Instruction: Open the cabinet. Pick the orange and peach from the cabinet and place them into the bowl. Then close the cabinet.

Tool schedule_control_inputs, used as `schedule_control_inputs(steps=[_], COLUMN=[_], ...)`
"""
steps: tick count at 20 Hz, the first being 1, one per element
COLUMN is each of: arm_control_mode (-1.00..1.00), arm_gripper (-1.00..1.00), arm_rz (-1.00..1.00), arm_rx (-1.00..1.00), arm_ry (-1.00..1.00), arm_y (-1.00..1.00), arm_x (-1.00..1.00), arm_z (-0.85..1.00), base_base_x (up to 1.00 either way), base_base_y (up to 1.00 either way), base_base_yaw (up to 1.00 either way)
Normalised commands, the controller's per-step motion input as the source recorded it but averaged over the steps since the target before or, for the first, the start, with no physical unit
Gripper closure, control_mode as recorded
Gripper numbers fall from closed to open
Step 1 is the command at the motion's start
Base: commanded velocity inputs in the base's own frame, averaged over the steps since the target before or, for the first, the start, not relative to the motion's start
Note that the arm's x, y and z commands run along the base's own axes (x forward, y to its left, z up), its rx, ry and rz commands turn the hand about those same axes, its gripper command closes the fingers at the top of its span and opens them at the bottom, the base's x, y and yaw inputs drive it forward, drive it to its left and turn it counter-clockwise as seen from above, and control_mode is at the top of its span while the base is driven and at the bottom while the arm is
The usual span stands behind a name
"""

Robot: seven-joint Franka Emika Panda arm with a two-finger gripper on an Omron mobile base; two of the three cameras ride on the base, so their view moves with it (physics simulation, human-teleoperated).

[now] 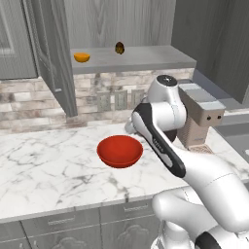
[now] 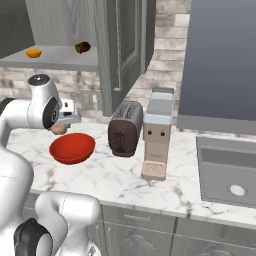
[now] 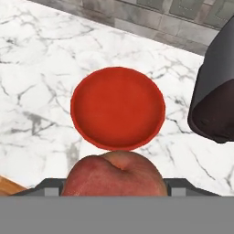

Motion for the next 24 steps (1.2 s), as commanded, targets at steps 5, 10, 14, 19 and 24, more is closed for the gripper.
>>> schedule_control_inputs(steps=[5,10,14,19,24], arm_control_mode=[-1.00,-1.00,-1.00,-1.00,-1.00], arm_gripper=[1.00,1.00,1.00,1.00,1.00], arm_rz=[0.00,0.00,0.00,0.00,0.00], arm_rx=[0.00,0.00,0.00,0.00,0.00], arm_ry=[0.02,0.06,0.07,0.06,0.08], arm_y=[0.11,0.11,0.03,0.00,0.00], arm_x=[0.16,0.13,0.09,0.07,0.03], arm_z=[-0.30,-0.23,-0.22,-0.21,-0.18], base_base_x=[0.00,0.00,0.00,0.00,0.00], base_base_y=[0.00,0.00,0.00,0.00,0.00], base_base_yaw=[0.00,0.00,0.00,0.00,0.00])
